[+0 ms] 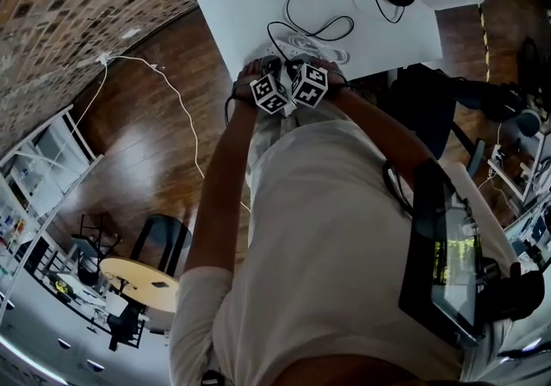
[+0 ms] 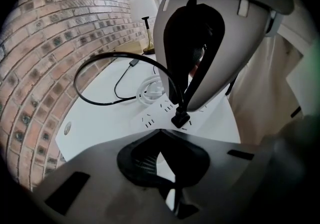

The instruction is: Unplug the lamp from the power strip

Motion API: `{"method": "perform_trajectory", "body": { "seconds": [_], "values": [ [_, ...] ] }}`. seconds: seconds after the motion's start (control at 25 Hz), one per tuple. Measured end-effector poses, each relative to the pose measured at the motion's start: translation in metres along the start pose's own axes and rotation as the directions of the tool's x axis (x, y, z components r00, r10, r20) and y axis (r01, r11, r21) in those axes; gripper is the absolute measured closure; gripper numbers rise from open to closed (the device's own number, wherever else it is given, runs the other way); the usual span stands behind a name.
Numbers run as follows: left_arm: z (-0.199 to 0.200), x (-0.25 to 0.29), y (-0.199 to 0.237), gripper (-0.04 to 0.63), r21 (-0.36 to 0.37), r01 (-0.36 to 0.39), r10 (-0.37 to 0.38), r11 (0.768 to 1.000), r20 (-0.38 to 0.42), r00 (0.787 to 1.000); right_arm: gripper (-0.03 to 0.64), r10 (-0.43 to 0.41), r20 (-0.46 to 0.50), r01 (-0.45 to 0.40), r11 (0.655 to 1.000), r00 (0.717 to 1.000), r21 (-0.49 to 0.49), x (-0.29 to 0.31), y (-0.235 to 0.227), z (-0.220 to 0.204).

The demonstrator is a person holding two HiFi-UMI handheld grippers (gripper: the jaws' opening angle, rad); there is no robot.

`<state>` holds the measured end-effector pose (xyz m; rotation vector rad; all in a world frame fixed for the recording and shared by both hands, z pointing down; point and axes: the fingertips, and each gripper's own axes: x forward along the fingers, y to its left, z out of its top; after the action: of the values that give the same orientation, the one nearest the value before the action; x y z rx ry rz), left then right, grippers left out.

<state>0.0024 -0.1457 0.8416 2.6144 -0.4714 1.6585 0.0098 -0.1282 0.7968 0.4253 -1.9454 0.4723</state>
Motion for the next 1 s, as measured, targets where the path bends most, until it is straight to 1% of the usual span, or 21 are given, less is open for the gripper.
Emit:
{"method": "perform_trajectory", "body": {
  "seconds": [0.16,0.32,0.68,1.0],
  "values": [
    [0.0022,-0.0003,-0.0069,0.607,0.001,0.026,-0.026,1.000,0.000,1.000,0.577,-0.010,0.010,0.010,1.000,1.000,0.019,-0.0040,-0.0005,-0.0004],
    [-0.0004,0.0005,-0.0016,0.607,0.026,-0.006,0.007,1.000,-0.020,1.000,0.577,-0.015,0.008,0.015,1.000,1.000,0.006,-0.0037,-0.0013,-0.0007],
    [-0.0013,0.0009,-0.0023,0.608,0.022,-0.010,0.011,1.000,-0.042,0.999,0.584,-0.008,-0.022,0.007,0.999,1.000,-0.032,0.0036,0.0008,0.0001],
    [-0.0026,0.0014,-0.0016,0.609,0.017,-0.026,0.027,1.000,-0.056,0.998,0.598,-0.006,0.009,0.005,0.999,1.000,0.044,0.0016,0.0017,0.0023]
  ]
}}
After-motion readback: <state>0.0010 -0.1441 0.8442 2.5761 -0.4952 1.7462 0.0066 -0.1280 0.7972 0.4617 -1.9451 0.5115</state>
